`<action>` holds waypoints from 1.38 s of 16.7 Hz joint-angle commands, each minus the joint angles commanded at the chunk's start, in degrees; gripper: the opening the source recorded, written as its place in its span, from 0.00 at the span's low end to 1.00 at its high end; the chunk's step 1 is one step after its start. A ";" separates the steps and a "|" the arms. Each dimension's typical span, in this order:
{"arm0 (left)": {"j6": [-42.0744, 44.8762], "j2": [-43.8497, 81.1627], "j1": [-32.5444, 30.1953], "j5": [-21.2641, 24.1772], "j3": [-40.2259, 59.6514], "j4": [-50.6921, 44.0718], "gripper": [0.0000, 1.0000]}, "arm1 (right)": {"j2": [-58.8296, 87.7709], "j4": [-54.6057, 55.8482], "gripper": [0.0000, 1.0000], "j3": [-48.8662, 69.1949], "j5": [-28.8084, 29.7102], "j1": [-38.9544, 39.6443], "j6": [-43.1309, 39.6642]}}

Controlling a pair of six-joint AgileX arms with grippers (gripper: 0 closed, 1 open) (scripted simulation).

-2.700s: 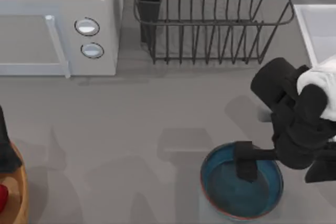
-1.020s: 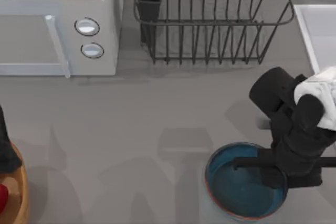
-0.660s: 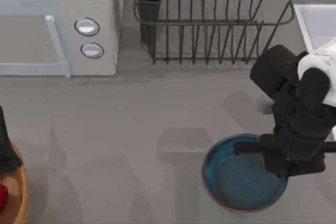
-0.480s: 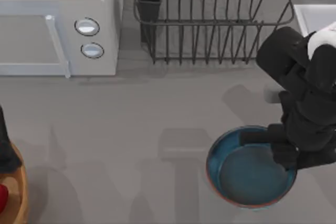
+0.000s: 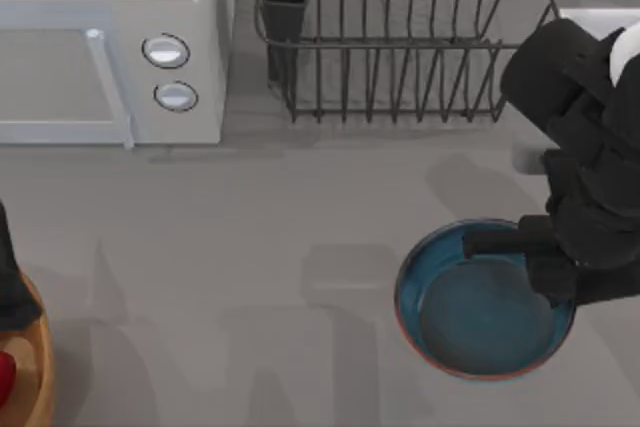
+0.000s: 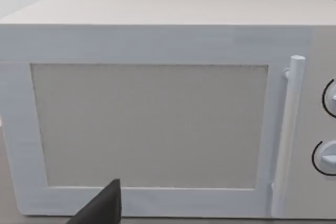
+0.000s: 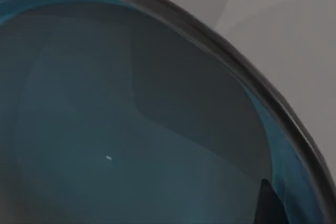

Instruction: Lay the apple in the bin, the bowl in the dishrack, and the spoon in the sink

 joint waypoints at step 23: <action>0.00 0.00 0.00 0.00 0.00 0.00 1.00 | -7.63 66.52 0.00 14.28 60.71 26.28 -31.75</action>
